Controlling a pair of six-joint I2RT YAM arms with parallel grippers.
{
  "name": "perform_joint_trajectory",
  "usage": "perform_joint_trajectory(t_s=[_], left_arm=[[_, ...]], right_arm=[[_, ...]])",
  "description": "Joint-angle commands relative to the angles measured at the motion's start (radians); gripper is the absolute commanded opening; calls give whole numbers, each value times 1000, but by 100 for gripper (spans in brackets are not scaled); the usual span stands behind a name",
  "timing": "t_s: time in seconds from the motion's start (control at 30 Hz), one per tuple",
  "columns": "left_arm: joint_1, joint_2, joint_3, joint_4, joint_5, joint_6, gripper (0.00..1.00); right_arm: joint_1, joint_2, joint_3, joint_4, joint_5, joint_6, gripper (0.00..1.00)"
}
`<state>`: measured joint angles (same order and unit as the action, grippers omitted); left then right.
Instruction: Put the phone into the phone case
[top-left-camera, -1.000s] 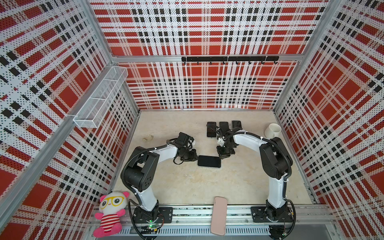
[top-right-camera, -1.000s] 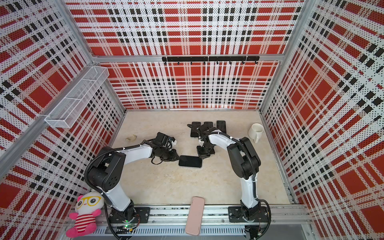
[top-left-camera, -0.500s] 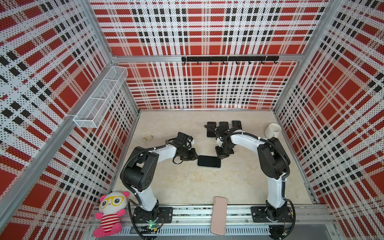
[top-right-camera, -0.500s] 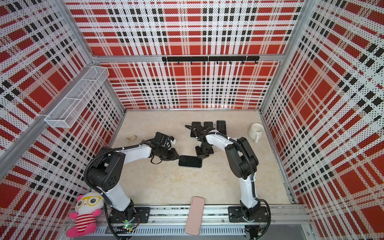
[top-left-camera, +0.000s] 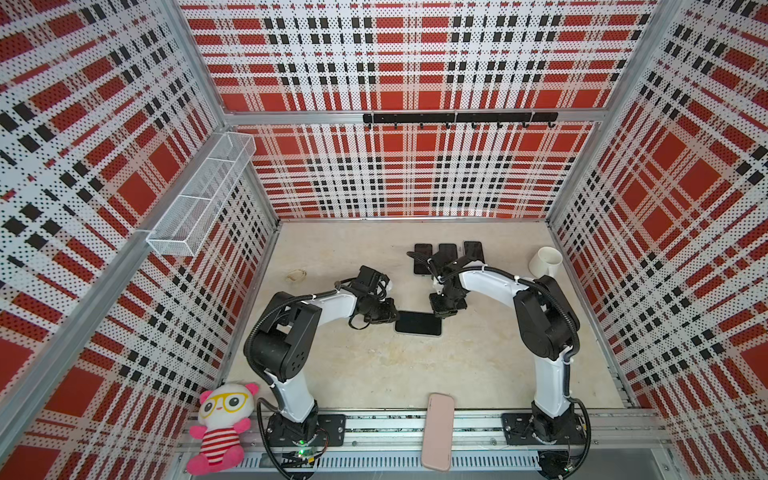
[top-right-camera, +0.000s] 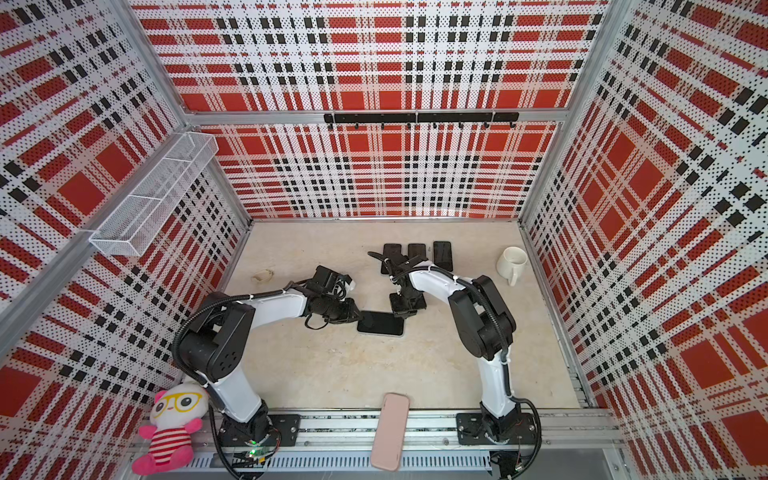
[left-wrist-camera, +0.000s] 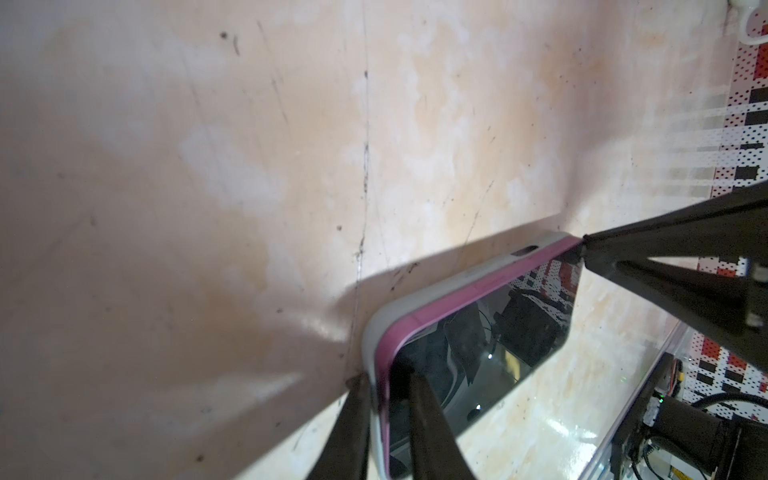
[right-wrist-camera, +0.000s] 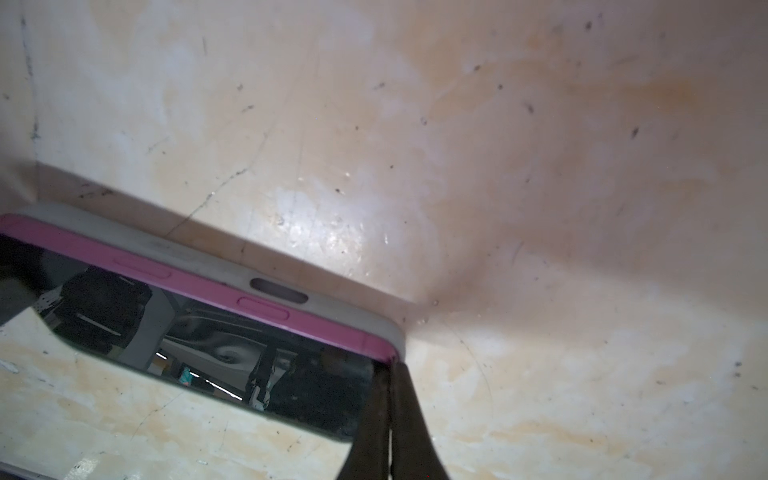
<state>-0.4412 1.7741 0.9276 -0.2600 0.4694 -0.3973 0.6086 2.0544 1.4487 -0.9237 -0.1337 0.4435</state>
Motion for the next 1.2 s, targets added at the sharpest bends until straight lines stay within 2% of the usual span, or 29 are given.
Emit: perform_joint_trajectory(t_s=[0.0, 0.13, 0.3, 0.4, 0.6, 0.77, 0.87, 0.93, 0.97, 1.17], left_arm=[[-26, 51, 14, 7, -65, 2, 19], [-49, 68, 27, 8, -75, -4, 19], [-74, 80, 37, 8, -81, -16, 18], [-75, 69, 38, 6, -89, -21, 18], [-65, 28, 53, -24, -129, -20, 18], [-36, -51, 69, -42, -177, -21, 20], [-25, -121, 75, -51, -215, -33, 27], [-28, -172, 69, -54, -235, -51, 39], [-30, -195, 58, -54, -239, -64, 41], [-72, -322, -63, -40, -262, -184, 58]], right_arm=[[113, 376, -218, 327, -198, 19, 6], [129, 415, -230, 358, -227, 30, 6], [132, 400, -232, 352, -205, 23, 5], [96, 320, -230, 306, -164, 5, 5], [-31, 32, -115, 107, -18, -60, 8], [-107, -106, -23, 70, -35, -111, 10], [-121, -117, -2, 85, -41, -134, 10], [-121, -103, -5, 105, -56, -148, 10], [-121, -97, -14, 120, -70, -150, 10], [-115, -99, -155, 243, -145, -141, 10]])
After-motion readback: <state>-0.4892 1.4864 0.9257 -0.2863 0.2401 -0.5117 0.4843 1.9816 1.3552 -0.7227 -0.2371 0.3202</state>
